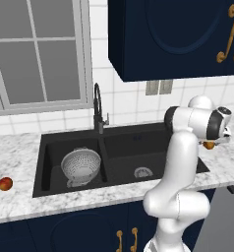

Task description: Put the colander in the sink, put the apple, peach, apple in the colander, and turn on the sink faucet and pour water over the colander.

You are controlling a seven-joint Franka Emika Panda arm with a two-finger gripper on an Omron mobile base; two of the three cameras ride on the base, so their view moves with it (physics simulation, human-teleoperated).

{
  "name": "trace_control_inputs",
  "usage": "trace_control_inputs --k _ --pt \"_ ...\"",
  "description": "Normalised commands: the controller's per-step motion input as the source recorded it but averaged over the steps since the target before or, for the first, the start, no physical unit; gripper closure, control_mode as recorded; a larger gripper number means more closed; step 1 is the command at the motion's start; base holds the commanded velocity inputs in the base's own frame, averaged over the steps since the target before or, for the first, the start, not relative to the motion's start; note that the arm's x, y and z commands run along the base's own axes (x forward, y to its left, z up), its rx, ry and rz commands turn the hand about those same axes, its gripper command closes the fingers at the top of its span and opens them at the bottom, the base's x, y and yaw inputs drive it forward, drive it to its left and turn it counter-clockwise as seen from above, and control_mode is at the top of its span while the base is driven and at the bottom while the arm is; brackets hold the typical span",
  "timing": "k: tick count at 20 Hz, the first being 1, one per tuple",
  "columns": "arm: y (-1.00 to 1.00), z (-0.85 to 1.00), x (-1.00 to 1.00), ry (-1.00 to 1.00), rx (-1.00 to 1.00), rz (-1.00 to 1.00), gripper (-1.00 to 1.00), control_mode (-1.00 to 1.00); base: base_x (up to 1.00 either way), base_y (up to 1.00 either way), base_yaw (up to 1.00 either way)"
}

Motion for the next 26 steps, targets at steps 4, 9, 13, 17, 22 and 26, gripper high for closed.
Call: trace_control_inputs --k 4,9,13,17,22,26 --pt "0.01 -0.11 0.04 0.06 0.00 0.02 1.00 -1.00 0.00 0.00 0.00" --pt "0.03 0.00 0.00 0.00 0.00 0.00 1.00 -1.00 0.00 0.00 0.00" --pt "0.50 0.09 -0.13 0.00 0.00 0.00 1.00 -1.00 0.00 0.00 0.00" --pt "0.77 0.16 -0.54 0.00 0.00 0.00 1.00 -1.00 0.00 0.00 0.00" --pt "0.93 0.21 -0.43 0.00 -0.04 -0.03 1.00 -1.00 0.00 0.00 0.00" --pt "0.90 0.39 -0.29 0.02 -0.01 -0.01 1.00 -1.00 0.00 0.00 0.00"
